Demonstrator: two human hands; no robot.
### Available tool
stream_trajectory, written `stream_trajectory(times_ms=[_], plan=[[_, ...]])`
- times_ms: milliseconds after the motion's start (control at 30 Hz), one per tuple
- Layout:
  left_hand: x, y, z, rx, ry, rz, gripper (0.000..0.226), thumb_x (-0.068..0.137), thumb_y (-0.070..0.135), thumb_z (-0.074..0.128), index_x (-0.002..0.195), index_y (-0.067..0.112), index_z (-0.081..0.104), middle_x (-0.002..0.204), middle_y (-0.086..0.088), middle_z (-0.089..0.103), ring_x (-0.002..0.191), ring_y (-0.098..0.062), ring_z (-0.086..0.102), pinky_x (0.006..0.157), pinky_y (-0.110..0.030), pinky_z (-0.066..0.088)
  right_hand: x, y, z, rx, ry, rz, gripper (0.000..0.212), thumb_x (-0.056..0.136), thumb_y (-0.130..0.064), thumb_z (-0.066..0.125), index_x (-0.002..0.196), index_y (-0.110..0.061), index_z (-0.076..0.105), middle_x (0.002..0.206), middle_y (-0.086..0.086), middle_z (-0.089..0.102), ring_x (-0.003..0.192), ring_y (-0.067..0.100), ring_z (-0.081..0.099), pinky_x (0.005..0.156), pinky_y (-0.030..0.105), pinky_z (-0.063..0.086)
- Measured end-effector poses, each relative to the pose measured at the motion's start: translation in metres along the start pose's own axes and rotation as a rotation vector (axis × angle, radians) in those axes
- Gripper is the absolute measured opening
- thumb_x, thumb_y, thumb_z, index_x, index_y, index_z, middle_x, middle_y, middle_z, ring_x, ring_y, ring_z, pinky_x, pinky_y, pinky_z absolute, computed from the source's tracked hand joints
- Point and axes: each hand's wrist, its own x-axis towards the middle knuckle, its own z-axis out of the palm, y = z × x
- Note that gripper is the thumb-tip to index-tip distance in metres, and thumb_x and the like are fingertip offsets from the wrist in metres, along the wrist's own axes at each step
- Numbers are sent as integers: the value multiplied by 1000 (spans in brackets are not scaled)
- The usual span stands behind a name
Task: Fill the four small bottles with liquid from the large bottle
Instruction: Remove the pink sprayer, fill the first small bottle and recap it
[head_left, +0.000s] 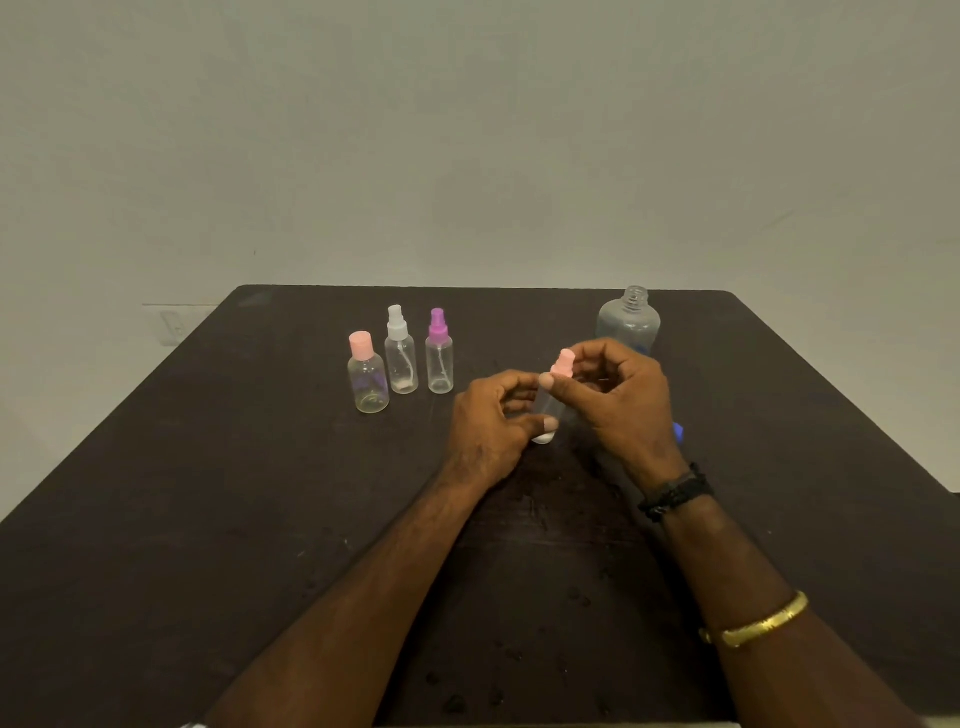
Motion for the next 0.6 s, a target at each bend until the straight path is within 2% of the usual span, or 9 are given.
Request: stream_trajectory(times_ms=[100, 200, 300, 467, 600], plan=[[0, 0, 1, 4, -5, 5, 45, 73, 11, 88, 115, 16, 74, 106, 5, 77, 97, -5, 73, 87, -25, 60, 0, 1, 0, 1, -4, -1, 28, 79, -29, 88, 101, -25, 73, 90, -8, 76, 84, 7, 72, 76, 20, 58], [1, 0, 0, -35, 6, 2, 43, 74, 3, 85, 114, 14, 74, 103, 5, 77, 93, -2, 73, 84, -19, 58, 1, 2, 0, 60, -84, 0, 32, 89, -20, 79, 120, -15, 73, 109, -5, 77, 104, 8, 72, 92, 28, 59], [1, 0, 0, -49, 10, -3, 44, 75, 0, 84, 116, 13, 73, 105, 3, 77, 95, -6, 74, 88, -28, 61, 2, 4, 0, 127, -150, 22, 36, 95, -8, 71, 131, -6, 67, 122, 3, 74, 117, 13, 70, 100, 33, 57], [1, -2, 1, -41, 13, -1, 45, 75, 1, 84, 117, 13, 73, 108, 2, 77, 98, -9, 74, 91, -36, 61, 2, 7, 0, 167, -125, 62, 35, 93, -4, 72, 128, -2, 67, 117, 8, 76, 113, 17, 72, 100, 37, 58], [-1, 0, 1, -28, 12, -4, 44, 75, 4, 85, 116, 15, 73, 106, 5, 77, 95, -5, 74, 89, -31, 61, 1, 8, 2, 134, -86, 59, 35, 91, -9, 76, 125, -5, 70, 113, 4, 78, 110, 16, 73, 99, 43, 59]])
